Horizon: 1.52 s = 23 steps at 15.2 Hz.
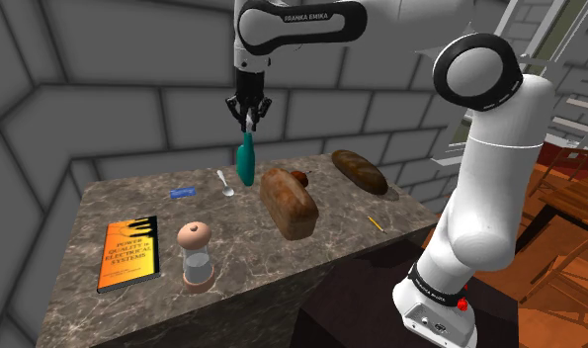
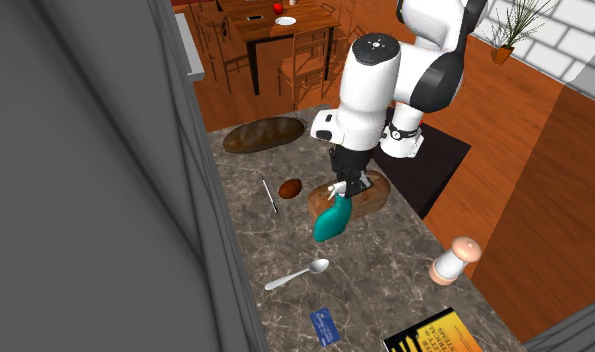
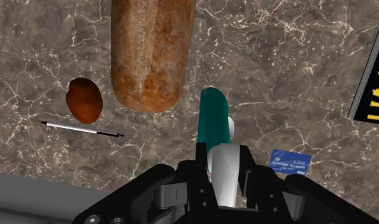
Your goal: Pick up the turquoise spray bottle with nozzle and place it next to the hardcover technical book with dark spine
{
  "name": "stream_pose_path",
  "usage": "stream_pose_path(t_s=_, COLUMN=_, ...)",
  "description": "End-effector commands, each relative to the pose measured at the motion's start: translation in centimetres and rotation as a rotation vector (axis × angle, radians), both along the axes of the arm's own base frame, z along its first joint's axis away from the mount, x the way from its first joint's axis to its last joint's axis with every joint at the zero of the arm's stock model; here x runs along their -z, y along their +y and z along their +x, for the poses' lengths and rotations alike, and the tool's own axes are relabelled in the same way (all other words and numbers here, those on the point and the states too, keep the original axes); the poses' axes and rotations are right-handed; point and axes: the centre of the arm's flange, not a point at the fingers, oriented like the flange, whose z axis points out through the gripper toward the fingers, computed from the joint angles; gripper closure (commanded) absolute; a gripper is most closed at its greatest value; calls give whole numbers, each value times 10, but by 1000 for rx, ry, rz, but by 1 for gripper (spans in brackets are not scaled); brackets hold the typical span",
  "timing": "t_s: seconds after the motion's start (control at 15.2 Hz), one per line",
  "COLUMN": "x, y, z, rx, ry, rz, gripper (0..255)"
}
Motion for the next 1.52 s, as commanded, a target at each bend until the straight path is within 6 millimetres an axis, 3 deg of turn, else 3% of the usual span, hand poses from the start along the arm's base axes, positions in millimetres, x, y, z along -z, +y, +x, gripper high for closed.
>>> stream_pose_path(t_s=0.0, x=0, y=23, z=-9, rx=1, ry=0, rz=0, gripper=255)
stream_pose_path(t_s=0.92, x=-1, y=195, z=-84, rx=1, ry=0, rz=0, gripper=255)
stream_pose_path(t_s=1.45, x=41, y=195, z=-84, rx=1, ry=0, rz=0, gripper=255)
